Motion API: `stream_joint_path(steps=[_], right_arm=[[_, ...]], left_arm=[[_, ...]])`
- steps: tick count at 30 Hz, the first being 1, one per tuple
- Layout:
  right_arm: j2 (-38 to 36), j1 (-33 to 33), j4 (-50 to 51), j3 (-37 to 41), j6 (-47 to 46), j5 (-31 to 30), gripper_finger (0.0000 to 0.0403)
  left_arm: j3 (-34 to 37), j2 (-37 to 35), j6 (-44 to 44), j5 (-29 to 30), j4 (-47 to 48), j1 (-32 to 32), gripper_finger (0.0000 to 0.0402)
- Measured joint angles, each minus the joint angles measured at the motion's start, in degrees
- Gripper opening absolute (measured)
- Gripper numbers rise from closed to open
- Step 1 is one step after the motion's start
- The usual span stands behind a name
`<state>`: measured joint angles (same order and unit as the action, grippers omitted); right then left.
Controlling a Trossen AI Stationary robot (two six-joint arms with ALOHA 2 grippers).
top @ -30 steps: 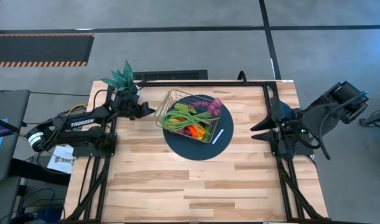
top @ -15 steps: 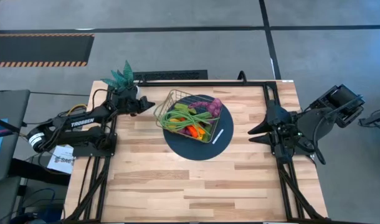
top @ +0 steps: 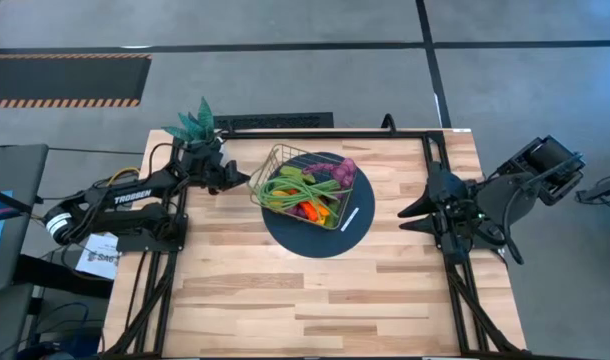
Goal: Build produce basket
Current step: Put the green beans into the wire basket
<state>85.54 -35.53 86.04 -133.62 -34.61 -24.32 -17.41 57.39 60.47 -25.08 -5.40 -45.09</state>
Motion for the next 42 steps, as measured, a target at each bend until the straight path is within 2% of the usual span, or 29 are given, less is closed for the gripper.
stream_joint_path(steps=[9, 14, 17, 22, 27, 31, 37, 42], right_arm=[[-0.01, 0.00, 0.04, 0.00, 0.20, 0.00, 0.0123], [-0.02, 0.00, 0.04, 0.00, 0.15, 0.00, 0.0123], [-0.02, 0.00, 0.04, 0.00, 0.15, 0.00, 0.0123], [-0.02, 0.00, 0.04, 0.00, 0.09, 0.00, 0.0122], [-0.02, 0.00, 0.07, 0.00, -0.55, 0.00, 0.0121], [-0.02, 0.00, 0.11, 0.00, -1.01, 0.00, 0.0121], [-0.02, 0.00, 0.11, 0.00, -1.07, -0.01, 0.0121], [-0.02, 0.00, 0.13, 0.00, -1.80, 0.00, 0.0120]], left_arm=[[0.00, 0.81, 3.63, -1.68, -3.49, 0.01, 0.0140], [0.00, 3.54, 4.30, -2.82, -5.78, 0.10, 0.0140], [0.00, 6.41, 5.72, -3.58, -9.10, 0.10, 0.0140], [0.00, 10.38, 7.05, -8.51, -17.21, 0.10, 0.0140], [0.00, 12.38, 7.16, -8.78, -21.03, 0.10, 0.0137], [0.00, 12.44, 3.68, -8.94, -21.01, 0.10, 0.0112], [0.00, 12.39, 1.22, -8.52, -21.43, 0.04, 0.0015], [-0.01, 11.51, 0.65, -5.62, -23.28, 0.04, 0.0006]])
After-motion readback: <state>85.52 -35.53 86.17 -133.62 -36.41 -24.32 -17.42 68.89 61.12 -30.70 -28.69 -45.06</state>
